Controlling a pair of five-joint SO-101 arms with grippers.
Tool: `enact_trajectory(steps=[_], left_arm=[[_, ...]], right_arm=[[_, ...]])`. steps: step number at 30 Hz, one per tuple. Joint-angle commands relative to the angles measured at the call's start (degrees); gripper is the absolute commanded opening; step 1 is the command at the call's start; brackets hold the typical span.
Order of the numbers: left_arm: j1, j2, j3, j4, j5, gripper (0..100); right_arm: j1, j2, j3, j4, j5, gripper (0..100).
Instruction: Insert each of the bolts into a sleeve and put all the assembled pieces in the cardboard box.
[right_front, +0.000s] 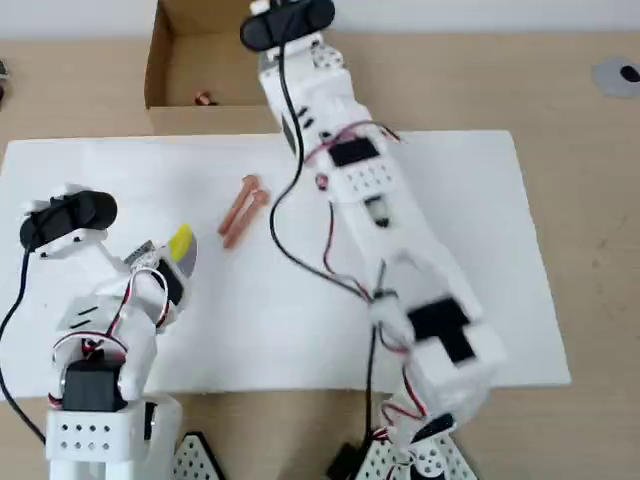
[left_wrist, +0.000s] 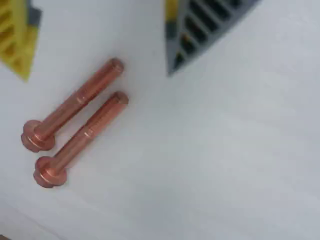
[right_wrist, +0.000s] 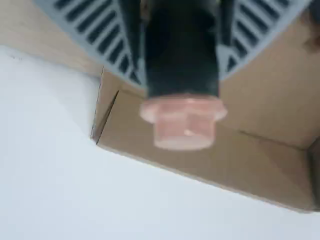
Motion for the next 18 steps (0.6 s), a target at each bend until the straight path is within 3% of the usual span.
enact_trajectory(steps=[1,11,18], left_arm=[[-0.6,-0.2,-0.3,-1.2,-0.5,19],[-0.6,-0.2,2.5,-1.1,-0.5,19],[-0.5,-0.3,1.9,1.7,-0.4,19]], right_arm=[[0.5,7.2,-13.7,-1.5,0.1,1.0],[0.9,36.1,-43.7,-1.5,0.1,1.2],[1.0,52.1,-66.2,5.6,0.1,1.2]])
